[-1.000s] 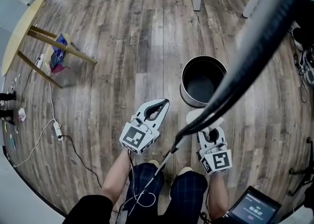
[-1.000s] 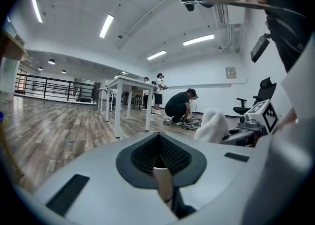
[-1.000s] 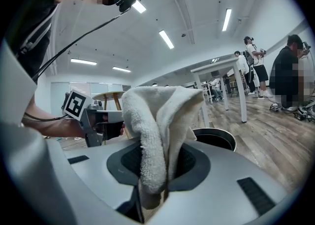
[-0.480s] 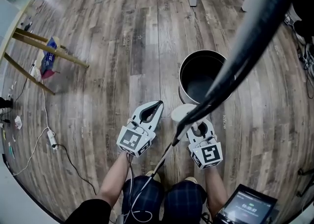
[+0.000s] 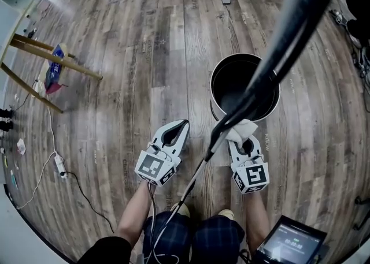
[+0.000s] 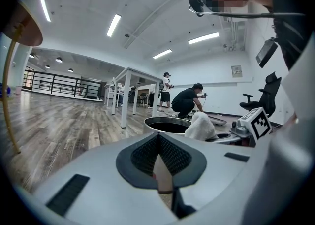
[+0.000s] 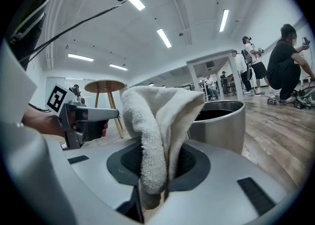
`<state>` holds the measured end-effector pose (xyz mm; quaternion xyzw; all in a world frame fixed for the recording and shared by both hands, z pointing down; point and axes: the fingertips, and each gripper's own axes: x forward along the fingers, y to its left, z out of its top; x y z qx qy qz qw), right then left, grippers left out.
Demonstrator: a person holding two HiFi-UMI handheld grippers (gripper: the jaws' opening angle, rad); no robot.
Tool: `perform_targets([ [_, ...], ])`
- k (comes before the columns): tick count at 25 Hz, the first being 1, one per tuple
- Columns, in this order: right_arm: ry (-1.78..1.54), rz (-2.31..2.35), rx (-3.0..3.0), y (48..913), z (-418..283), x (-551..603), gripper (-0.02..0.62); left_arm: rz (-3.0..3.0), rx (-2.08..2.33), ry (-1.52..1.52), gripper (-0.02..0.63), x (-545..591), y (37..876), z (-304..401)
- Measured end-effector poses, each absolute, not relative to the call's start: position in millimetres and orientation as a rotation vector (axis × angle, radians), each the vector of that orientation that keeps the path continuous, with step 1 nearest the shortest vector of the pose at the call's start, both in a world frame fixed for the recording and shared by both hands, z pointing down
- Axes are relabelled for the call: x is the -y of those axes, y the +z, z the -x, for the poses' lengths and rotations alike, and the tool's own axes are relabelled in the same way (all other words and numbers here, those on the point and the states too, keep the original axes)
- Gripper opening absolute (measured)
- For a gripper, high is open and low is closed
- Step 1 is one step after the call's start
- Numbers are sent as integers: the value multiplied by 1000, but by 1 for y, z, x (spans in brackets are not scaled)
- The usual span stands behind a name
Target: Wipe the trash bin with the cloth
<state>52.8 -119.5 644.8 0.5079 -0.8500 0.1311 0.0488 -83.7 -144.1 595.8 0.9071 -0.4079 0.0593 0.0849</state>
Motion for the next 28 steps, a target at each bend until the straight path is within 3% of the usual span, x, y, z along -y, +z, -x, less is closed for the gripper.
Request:
perform_targets([
  [16,372,-1847,2391,655,-170,114,92,-2729,1194,150,-3,137,598,72],
  [28,345,-1880,2405,645,-177,107,92,-2732,1206,141,-3,130,595,76],
])
